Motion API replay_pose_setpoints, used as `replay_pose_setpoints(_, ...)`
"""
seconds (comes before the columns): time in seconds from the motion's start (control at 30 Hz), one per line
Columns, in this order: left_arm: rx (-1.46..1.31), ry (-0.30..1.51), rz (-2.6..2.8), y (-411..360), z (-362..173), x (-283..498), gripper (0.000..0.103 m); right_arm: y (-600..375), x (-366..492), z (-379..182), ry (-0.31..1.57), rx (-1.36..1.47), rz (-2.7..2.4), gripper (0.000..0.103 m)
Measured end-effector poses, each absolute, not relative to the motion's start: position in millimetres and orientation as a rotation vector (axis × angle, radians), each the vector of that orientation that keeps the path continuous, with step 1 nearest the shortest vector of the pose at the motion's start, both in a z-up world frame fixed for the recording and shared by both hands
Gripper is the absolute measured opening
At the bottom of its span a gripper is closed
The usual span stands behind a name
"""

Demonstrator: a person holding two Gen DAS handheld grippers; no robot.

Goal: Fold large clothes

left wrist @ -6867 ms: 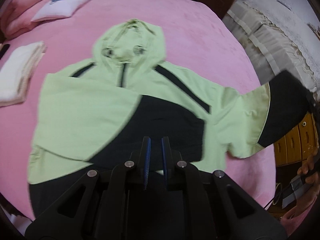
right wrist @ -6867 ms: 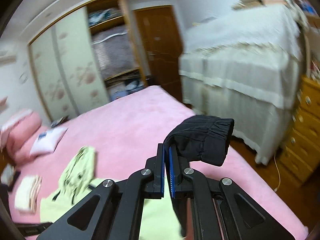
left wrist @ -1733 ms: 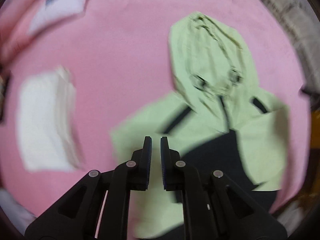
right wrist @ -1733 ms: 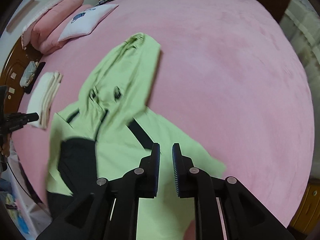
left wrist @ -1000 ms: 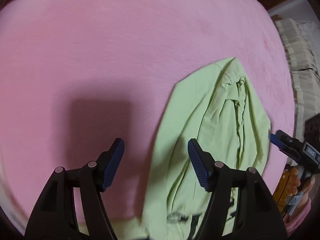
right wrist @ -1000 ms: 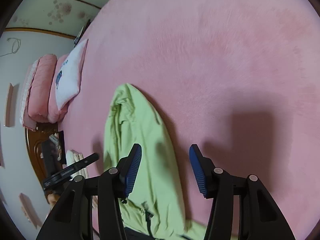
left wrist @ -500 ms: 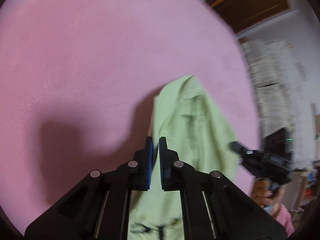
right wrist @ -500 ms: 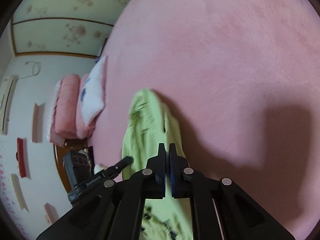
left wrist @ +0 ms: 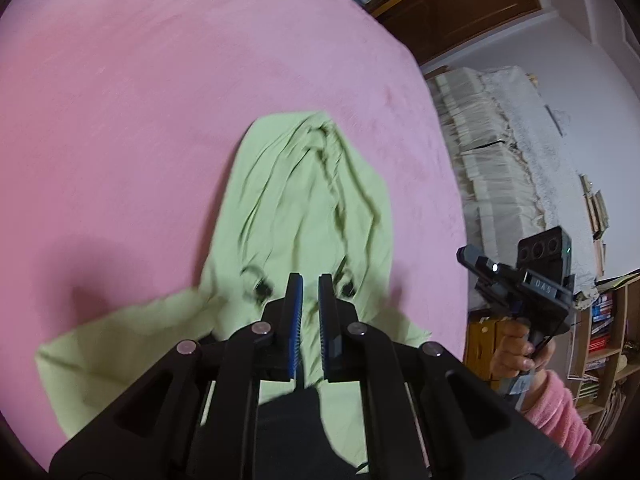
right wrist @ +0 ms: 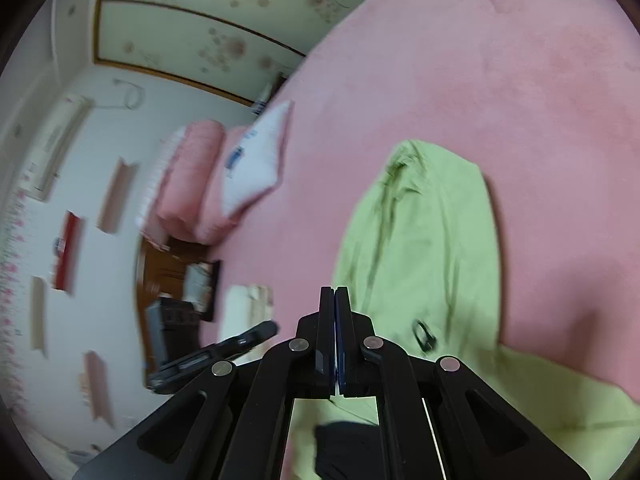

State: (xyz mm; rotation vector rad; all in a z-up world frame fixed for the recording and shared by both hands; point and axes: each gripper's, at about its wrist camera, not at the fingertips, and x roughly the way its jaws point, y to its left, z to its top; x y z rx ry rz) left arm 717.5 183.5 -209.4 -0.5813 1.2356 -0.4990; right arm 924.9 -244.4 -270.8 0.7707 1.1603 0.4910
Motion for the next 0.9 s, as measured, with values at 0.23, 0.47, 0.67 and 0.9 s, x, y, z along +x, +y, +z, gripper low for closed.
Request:
replay_pose_setpoints(0.23,-0.535,1.284,-0.387,205,-240,702,0.023,-290,884,-310,1.252,0.716,0.359,0.002)
replay_pose_setpoints(0.47,-0.553,1.246,-0.327,198,-276,759,0.059,-312,920,-367,1.235,0.727,0.252,0.049)
replay_pose_setpoints(0.67,-0.644,1.262,-0.358,179,-326,812,0.059,-335,953,-410,1.216,0.773,0.157,0.049)
replay_pose_setpoints(0.9,-0.569,1.229,-0.363,133,-349,849,0.031,-336,976,-455,1.266,0.819,0.264,0.024)
